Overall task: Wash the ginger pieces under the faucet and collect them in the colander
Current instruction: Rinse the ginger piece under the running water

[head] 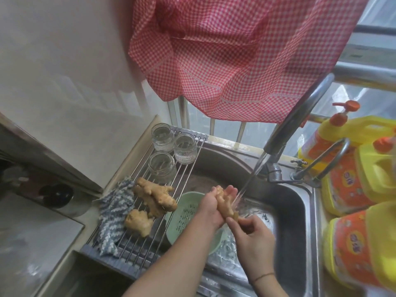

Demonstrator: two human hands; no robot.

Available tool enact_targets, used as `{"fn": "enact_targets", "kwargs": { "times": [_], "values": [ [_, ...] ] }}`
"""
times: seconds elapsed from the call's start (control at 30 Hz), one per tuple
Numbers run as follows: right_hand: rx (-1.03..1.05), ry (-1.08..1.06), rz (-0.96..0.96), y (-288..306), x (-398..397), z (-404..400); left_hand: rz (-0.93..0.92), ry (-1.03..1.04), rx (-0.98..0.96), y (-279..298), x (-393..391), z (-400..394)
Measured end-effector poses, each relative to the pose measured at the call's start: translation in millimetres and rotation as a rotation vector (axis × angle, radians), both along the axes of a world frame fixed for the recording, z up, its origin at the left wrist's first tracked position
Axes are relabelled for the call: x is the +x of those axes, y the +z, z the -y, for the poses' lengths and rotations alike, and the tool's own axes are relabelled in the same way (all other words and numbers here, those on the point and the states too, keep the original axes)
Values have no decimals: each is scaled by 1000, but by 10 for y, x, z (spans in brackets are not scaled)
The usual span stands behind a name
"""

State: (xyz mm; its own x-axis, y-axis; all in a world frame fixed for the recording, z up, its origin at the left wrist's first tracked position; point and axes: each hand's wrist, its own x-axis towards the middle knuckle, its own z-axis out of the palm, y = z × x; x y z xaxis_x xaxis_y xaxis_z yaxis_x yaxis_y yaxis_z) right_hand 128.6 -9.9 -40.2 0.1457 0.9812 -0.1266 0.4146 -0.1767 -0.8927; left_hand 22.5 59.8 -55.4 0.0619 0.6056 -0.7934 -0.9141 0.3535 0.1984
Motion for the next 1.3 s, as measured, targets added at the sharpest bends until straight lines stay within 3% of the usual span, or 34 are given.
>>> {"fn": "enact_targets", "kwargs": {
  "times": [0.13, 0.3, 0.37, 0.5, 0.67, 0.8, 0.9, 0.97, 1.2, 1.3],
  "values": [
    [-54, -55, -69, -121, 12, -99, 12, 65, 132, -23, 28, 37],
    [-221, 81, -213, -227, -48, -278, -126, -85, 188, -79, 152, 127],
    [-188, 153, -127, -173, -53, -297, -173, -61, 104, -72, 176, 128],
    [-56, 344, 125, -83, -102, -157, -96, 75, -147, -116, 142, -17],
    [80, 285, 195, -45, 0, 50, -262, -139, -156, -100, 28, -78],
    [-2, 151, -21, -128, 73, -63, -144, -7, -47, -69, -2, -54],
    [-228, 101, -420, -212, 101, -214, -110, 88, 62, -94, -128, 24],
    [-349, 76, -575, -252, 87, -281, -121, 80, 139, -61, -251, 134],
    [-513, -21, -799, -413, -54, -364, -428, -244, 231, 12, -626, 424],
    [-581, -60, -853, -511, -42, -323, -673, -453, 271, 18, -732, 483]
  ]
}}
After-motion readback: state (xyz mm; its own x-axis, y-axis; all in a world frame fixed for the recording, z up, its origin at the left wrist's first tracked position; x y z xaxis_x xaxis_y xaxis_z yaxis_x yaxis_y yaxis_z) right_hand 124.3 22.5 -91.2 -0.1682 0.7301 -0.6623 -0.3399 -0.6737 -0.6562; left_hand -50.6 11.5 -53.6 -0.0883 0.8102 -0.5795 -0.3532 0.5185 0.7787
